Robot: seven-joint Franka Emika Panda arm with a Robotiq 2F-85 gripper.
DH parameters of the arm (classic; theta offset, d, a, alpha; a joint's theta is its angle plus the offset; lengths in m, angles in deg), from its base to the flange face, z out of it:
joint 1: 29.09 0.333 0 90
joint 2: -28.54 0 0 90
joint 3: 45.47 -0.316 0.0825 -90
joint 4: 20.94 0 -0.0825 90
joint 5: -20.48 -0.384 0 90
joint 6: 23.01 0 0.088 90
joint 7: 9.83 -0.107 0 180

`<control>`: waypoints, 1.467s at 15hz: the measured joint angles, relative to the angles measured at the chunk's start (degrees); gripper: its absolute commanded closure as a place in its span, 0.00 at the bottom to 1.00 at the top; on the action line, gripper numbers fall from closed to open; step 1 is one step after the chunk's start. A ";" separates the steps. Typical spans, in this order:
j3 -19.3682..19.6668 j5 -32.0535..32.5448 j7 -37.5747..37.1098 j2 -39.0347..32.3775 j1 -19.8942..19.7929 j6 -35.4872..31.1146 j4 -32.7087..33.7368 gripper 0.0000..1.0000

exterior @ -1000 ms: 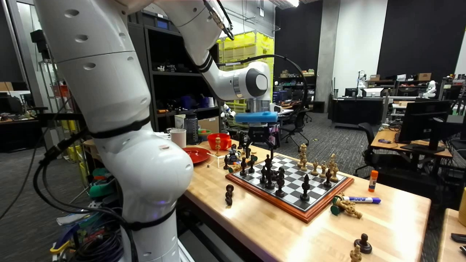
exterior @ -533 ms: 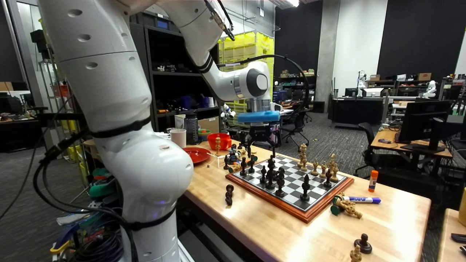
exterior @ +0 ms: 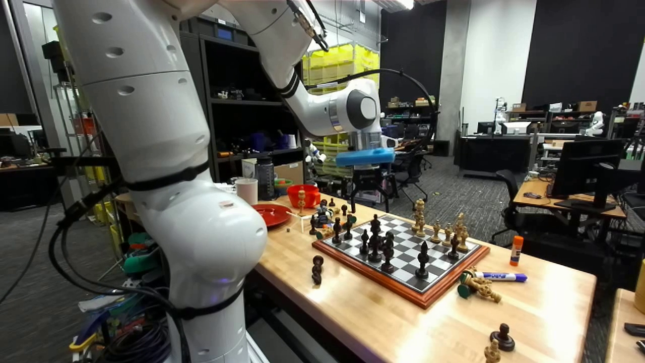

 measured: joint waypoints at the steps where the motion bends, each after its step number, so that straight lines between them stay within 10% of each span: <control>1: 0.00 0.00 0.06 -0.25 0.02 0.00 0.05 0.00; 22: -1.17 -3.71 -4.48 -11.69 0.40 -4.76 5.08 0.00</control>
